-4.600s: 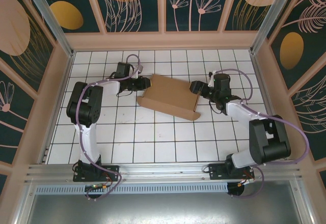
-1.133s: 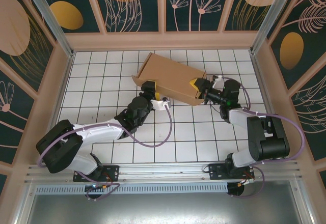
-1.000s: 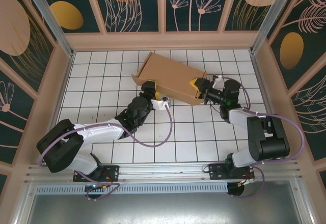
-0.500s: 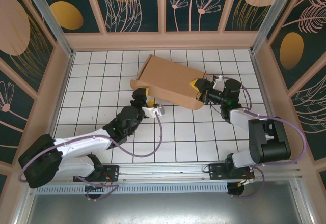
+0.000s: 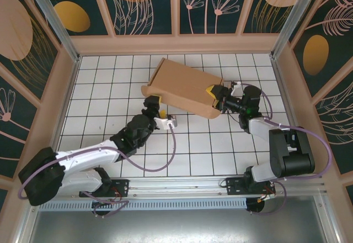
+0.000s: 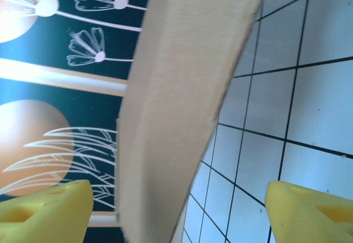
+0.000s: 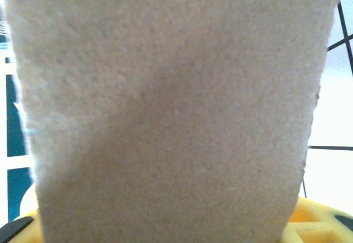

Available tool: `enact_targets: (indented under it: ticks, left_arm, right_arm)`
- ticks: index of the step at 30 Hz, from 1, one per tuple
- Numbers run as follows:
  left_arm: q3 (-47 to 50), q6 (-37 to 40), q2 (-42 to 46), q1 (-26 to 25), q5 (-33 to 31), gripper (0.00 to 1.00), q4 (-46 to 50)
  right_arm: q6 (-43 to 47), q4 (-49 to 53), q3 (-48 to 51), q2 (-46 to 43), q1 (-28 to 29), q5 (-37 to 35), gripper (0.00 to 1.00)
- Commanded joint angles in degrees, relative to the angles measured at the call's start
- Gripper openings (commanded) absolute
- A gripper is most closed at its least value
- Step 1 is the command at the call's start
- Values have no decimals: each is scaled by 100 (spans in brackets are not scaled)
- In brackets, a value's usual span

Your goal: Fold the paper box

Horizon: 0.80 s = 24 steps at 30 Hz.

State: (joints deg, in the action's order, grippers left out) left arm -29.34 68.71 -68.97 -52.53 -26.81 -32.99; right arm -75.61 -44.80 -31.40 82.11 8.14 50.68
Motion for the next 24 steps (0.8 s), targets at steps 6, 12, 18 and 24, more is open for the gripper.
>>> enact_targets:
  ticks: [6, 12, 18, 24]
  left_arm:
    - [-520, 869, -839, -40, -225, 82, -1584]
    - [-640, 1138, -1281, -31, -125, 77, -1377]
    - [-714, 1097, -1657, -31, -317, 77, -1576]
    - [-1069, 1215, -2067, 70, -656, 79, -1995]
  right_arm:
    - [-151, -371, 1, -218, 187, 153, 40]
    - [-428, -675, 31, -188, 227, 254, 40]
    - [-542, -715, -58, -256, 275, 303, 40]
    - [-581, -649, -95, -340, 379, 337, 39]
